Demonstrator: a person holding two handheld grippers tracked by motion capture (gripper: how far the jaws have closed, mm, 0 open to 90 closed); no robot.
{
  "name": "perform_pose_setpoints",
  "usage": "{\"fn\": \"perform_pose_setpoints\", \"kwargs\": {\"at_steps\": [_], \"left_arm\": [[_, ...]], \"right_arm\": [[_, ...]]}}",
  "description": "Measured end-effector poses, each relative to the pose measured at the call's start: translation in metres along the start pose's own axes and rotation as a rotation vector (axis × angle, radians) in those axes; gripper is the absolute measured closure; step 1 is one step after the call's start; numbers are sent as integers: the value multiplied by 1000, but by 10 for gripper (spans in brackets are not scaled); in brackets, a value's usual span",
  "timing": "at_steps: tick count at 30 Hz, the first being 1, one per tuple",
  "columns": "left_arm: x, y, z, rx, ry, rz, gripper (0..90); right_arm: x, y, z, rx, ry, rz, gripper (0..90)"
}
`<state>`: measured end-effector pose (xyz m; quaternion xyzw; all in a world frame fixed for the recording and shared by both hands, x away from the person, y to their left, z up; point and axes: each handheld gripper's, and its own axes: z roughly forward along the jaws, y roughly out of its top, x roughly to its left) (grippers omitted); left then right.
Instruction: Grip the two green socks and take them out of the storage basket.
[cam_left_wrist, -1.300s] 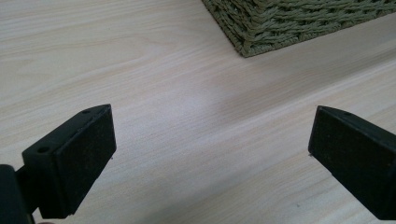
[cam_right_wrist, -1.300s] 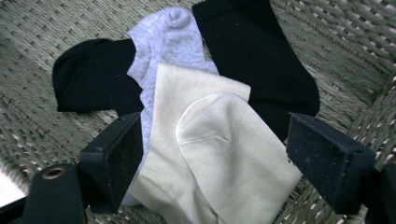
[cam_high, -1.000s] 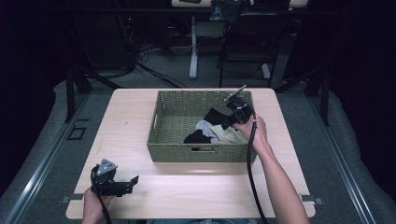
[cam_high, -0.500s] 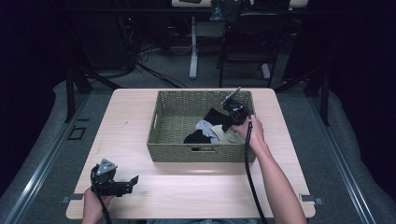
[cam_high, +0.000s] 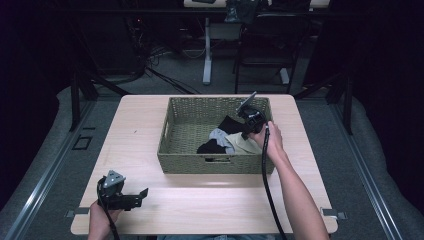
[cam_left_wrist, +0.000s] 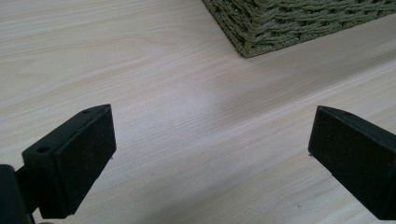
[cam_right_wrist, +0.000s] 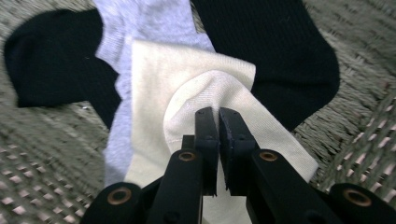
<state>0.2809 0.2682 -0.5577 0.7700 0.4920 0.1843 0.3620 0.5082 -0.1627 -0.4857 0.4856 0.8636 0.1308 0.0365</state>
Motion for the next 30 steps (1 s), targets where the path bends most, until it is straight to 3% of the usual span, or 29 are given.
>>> {"fn": "perform_pose_setpoints", "kwargs": {"at_steps": [4, 12, 30], "left_arm": [[0, 0, 0, -1, 0, -1, 9], [0, 1, 0, 0, -1, 0, 9], [-1, 2, 1, 1, -6, 6, 9]], "right_arm": [[4, 0, -24, -50, -2, -10, 868], [7, 1, -61, -100, -4, -24, 868], [17, 12, -116, -140, -26, -57, 871]]}}
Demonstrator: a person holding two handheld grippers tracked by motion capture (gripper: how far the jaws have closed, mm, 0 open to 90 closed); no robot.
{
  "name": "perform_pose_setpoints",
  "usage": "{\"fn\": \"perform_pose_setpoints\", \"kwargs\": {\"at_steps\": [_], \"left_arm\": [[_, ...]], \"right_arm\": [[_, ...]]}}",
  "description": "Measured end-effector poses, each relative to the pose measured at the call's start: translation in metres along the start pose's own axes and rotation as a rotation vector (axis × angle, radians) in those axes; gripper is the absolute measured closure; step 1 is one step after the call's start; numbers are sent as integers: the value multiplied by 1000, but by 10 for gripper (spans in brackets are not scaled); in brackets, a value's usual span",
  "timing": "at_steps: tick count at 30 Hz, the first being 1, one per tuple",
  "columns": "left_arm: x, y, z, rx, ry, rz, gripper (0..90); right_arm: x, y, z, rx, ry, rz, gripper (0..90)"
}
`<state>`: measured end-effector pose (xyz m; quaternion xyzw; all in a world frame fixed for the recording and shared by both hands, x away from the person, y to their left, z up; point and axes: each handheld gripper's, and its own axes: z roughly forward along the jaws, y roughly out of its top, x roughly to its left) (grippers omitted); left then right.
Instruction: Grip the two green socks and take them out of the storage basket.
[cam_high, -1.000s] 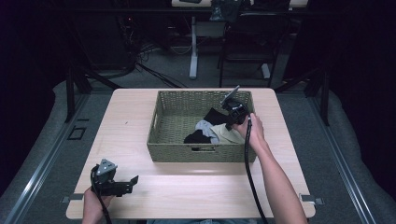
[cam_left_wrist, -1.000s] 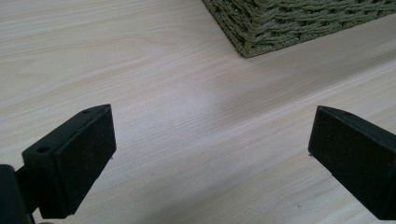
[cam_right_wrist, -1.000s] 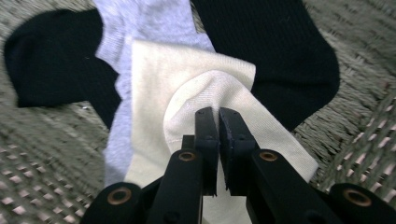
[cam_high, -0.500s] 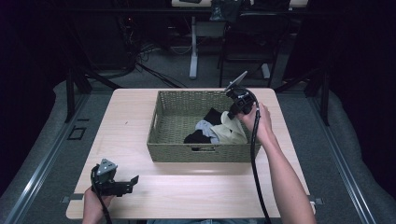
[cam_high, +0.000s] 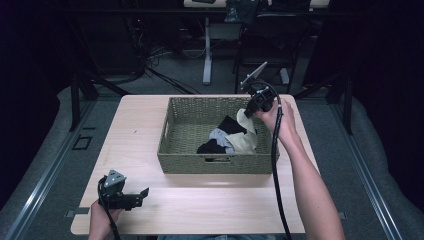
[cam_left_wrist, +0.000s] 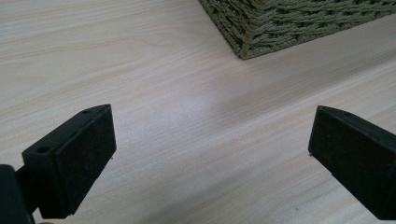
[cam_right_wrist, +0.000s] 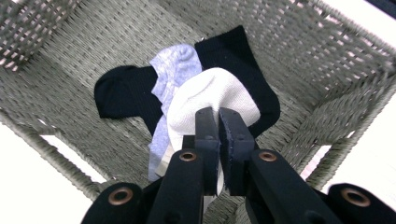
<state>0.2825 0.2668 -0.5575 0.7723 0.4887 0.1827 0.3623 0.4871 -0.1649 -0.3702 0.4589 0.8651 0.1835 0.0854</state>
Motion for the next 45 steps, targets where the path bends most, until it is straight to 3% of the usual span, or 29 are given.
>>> {"fn": "perform_pose_setpoints", "kwargs": {"at_steps": [28, 45], "left_arm": [[0, -1, -1, 1, -6, -5, 9], [-1, 0, 0, -2, -10, -5, 9]], "right_arm": [[5, 18, -39, -32, -27, -13, 870], [8, 28, -77, -76, -58, -28, 870]]}}
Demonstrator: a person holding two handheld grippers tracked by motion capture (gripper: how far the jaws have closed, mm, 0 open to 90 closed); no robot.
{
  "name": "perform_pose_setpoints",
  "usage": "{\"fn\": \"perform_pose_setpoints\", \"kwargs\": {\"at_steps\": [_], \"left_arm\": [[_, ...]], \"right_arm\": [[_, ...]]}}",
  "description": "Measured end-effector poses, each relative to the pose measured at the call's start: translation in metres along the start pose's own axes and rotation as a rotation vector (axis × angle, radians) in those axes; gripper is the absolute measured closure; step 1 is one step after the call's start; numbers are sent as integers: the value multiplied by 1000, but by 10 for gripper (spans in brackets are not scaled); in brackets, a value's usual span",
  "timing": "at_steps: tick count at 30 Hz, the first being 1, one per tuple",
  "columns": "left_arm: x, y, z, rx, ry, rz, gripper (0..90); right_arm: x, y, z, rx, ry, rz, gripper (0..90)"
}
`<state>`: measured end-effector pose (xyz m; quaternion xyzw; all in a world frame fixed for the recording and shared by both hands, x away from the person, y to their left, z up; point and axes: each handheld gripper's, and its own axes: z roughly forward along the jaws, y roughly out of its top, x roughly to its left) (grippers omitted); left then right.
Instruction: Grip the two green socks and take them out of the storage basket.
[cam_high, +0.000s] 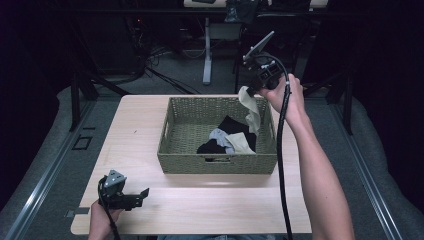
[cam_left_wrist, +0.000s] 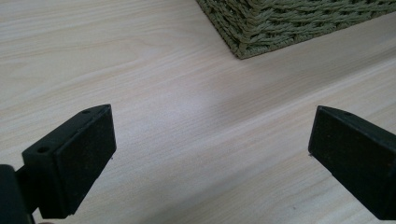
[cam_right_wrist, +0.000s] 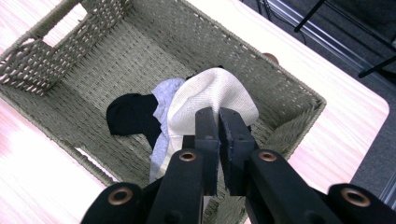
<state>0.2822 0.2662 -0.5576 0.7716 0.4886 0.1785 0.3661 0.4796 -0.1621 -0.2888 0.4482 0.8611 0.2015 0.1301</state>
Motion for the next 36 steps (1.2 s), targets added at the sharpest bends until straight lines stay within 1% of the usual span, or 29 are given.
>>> {"fn": "perform_pose_setpoints", "kwargs": {"at_steps": [4, 6, 9, 10, 11, 13, 15, 16, 17, 18, 21, 23, 24, 29, 33, 34, 36], "left_arm": [[0, 0, 0, 0, -1, -1, 9], [0, 0, 0, 0, 0, 0, 9], [0, 0, 0, 0, 0, -1, 9], [0, 0, 0, -1, 0, 0, 9], [0, 0, 0, -1, 0, 0, 9], [0, 0, 0, -1, 0, 0, 9], [0, 0, 0, -1, 1, 0, 9], [0, 0, 0, -1, 1, 0, 9], [0, 0, 0, -1, 1, 0, 9], [0, 0, 0, -1, 1, 0, 9], [0, 0, 0, -2, 1, 1, 9], [0, 0, 0, -2, 2, -1, 9], [0, 0, 0, -2, 1, 0, 9], [0, 0, 0, -1, 2, 1, 9], [-1, 1, 0, 1, 1, 1, 9], [-1, 1, 0, 2, 6, 6, 9], [-1, 1, 0, 1, 7, 3, 9]], "right_arm": [[0, 2, -10, -24, -7, 0, 870], [-1, 2, -16, -24, -12, -3, 870], [-3, 2, -25, -44, -17, 5, 870], [-4, 1, -28, -42, -23, 5, 870], [-6, 0, -34, -56, -28, 9, 870], [-7, -1, -37, -53, -33, 11, 870], [-12, -6, -45, -72, -42, 26, 870], [-12, -6, -45, -72, -42, 26, 870], [-16, -10, -50, -75, -51, 37, 870], [-16, -10, -50, -75, -51, 37, 870], [-23, -17, -57, -82, -65, 47, 870], [-30, -24, -64, -85, -79, 62, 870], [-30, -24, -64, -85, -79, 62, 870], [-43, -39, -73, -85, -106, 89, 870], [-53, -51, -75, -76, -124, 115, 869], [-56, -55, -75, -74, -128, 119, 870], [-61, -61, -73, -71, -131, 136, 869]]}}
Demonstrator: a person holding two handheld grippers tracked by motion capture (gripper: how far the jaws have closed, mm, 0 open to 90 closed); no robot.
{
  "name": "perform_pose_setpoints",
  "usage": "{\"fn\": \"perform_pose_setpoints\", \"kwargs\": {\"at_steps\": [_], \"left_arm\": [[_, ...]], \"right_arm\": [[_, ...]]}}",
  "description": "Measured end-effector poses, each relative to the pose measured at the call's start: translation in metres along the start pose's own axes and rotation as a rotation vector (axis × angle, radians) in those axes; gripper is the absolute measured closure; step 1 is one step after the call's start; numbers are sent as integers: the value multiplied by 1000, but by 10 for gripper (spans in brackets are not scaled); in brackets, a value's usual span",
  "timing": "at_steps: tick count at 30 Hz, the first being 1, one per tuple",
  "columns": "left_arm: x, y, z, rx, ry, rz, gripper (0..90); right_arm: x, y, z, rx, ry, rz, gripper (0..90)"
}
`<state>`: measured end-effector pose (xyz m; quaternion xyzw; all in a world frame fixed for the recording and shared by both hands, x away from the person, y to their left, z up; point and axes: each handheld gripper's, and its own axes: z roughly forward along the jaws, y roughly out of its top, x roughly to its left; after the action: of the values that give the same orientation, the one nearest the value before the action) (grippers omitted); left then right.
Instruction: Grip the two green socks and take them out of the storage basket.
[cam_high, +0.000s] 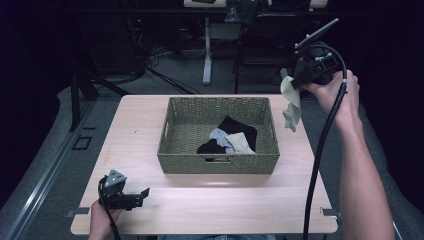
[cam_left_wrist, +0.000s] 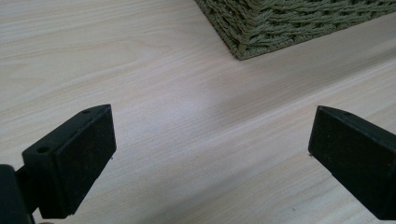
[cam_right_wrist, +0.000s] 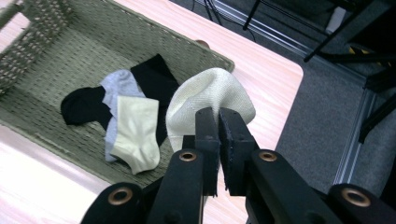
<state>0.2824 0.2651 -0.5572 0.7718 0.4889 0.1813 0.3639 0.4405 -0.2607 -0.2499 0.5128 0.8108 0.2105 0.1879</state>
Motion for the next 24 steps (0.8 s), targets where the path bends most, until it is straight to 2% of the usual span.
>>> {"fn": "perform_pose_setpoints", "kwargs": {"at_steps": [6, 7, 12, 13, 14, 15, 16, 21, 23, 24], "left_arm": [[0, 0, 0, 4, -1, 1, 9], [0, 0, 0, 4, -2, 0, 9], [0, 0, 0, 4, -1, 0, 9], [0, 0, 0, 4, -2, 0, 9], [0, 0, 0, 5, -1, 0, 9], [0, 0, 0, 5, -1, 1, 9], [0, 0, 0, 5, -1, 1, 9], [0, 0, 0, 5, -1, -2, 9], [0, 0, 0, 6, -1, 0, 9], [0, 0, 0, 6, -1, 0, 9]], "right_arm": [[-18, -19, 15, 24, 0, 43, 869], [-23, -26, 22, 34, 1, 57, 869], [-32, -39, 38, 57, 11, 83, 869], [-34, -45, 46, 68, 14, 90, 869], [-34, -45, 46, 68, 14, 90, 869], [-36, -51, 55, 77, 22, 97, 868], [-36, -51, 55, 77, 22, 97, 868], [-39, -65, 76, 102, 43, 112, 868], [-40, -72, 91, 122, 59, 125, 868], [-40, -72, 91, 122, 59, 125, 868]]}}
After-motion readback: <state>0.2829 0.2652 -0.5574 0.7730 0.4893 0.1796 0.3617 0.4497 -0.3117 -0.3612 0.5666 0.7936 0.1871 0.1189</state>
